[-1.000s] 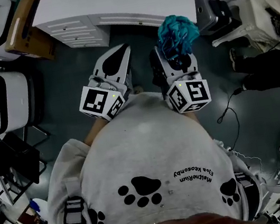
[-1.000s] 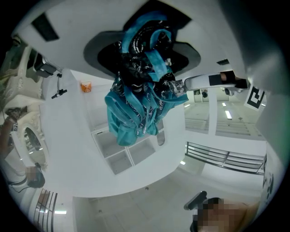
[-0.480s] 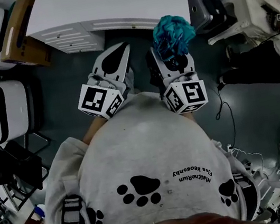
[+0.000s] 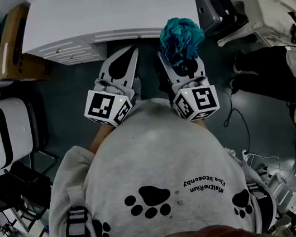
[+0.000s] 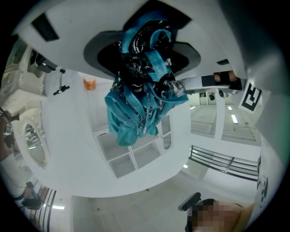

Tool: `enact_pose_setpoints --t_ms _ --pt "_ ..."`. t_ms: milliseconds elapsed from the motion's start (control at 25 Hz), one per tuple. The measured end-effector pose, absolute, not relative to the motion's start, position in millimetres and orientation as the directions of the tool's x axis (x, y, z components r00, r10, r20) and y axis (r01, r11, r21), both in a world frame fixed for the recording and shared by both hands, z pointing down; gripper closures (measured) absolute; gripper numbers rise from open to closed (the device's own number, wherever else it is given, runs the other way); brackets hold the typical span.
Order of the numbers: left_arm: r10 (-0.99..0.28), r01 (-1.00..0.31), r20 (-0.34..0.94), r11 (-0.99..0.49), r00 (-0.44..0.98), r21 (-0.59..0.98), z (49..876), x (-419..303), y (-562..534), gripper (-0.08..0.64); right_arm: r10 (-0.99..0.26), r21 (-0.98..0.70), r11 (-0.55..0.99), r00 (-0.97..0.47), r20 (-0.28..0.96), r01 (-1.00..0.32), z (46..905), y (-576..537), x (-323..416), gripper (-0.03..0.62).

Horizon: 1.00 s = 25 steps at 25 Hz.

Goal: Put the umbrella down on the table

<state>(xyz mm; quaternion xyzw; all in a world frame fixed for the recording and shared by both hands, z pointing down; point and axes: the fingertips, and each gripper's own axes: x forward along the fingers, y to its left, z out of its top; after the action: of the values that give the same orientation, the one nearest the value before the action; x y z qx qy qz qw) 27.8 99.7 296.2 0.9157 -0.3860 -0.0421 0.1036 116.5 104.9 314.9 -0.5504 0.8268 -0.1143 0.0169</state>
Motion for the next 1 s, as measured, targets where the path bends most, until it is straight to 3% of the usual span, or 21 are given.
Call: enact_pose_setpoints --t_ms 1000 --pt "-0.655 -0.644 0.076 -0.703 0.752 0.303 329.1 -10.4 -157.0 0.543 -0.913 -0.221 0.316 -0.359 0.193 -0.923 338.8 -140.6 70.7 0.313"
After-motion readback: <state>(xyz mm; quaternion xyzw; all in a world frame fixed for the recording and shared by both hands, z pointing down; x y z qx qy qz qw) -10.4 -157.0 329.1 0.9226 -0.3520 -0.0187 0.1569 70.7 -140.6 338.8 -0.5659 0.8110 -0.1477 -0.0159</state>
